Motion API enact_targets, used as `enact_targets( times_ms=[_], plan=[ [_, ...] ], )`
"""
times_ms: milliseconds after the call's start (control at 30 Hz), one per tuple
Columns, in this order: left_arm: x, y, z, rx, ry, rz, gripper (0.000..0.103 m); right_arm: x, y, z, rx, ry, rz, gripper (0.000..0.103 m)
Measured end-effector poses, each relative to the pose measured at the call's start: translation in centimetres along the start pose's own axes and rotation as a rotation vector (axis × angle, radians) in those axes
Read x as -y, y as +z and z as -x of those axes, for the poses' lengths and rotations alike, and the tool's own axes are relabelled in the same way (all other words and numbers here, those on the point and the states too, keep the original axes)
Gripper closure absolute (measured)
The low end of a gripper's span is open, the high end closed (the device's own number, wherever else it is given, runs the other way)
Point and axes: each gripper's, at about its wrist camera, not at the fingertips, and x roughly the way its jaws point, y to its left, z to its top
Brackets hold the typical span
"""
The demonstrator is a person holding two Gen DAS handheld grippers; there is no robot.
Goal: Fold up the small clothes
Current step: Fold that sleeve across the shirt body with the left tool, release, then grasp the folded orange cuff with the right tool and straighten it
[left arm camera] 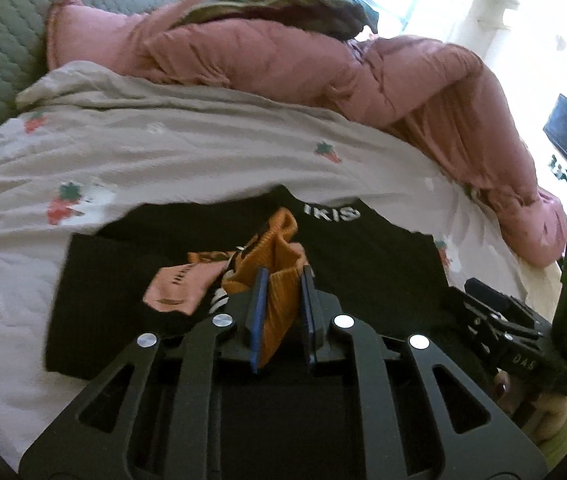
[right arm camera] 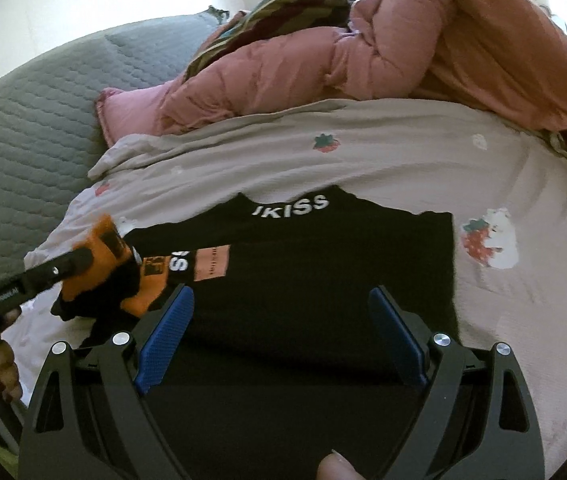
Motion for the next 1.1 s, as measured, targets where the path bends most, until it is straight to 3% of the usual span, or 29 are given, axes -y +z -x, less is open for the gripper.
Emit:
enact_targets(
  times_ms=[233,500,733,833,967,1000,1033,1100],
  plan=[
    [0.1,0.1,0.5,-0.002,-0.104,0.018,0.086,-0.3,-0.6,-0.4,-0.026,0.005,0.005,0.015],
    [-3.0,0.9,1.3,0.032,0.078,0.030,0.074,-4.6,-1.8,-1.8,-0.089,0.093,0.074,0.015],
    [-5.2,1.0,1.4,0.053,0.220,0.021,0.049,-9.2,-2.5,-4.4,-0.161,0.160,0.144,0.015],
    [-6.3,1.0,1.4,0.056,0.243,0.041,0.041,-10.4,-2.4,-5.8,-0.180,0.163,0.169,0.015],
    [-7.5,1.0,1.5,0.060,0.261,0.070,0.036,-11.1,-2.4,-8.3,-0.234,0.162,0.168,0.016],
    [-7.9,1.0,1.6,0.059,0.258,0.083,0.036,-11.2,-2.5,-8.8,-0.247,0.161,0.165,0.020],
    [-8.1,1.0,1.6,0.060,0.256,0.089,0.036,-11.4,-2.6,-9.3,-0.259,0.162,0.167,0.032],
    [-8.6,1.1,1.7,0.062,0.265,0.101,0.036,-11.7,-2.8,-9.9,-0.277,0.164,0.172,0.047]
  ],
)
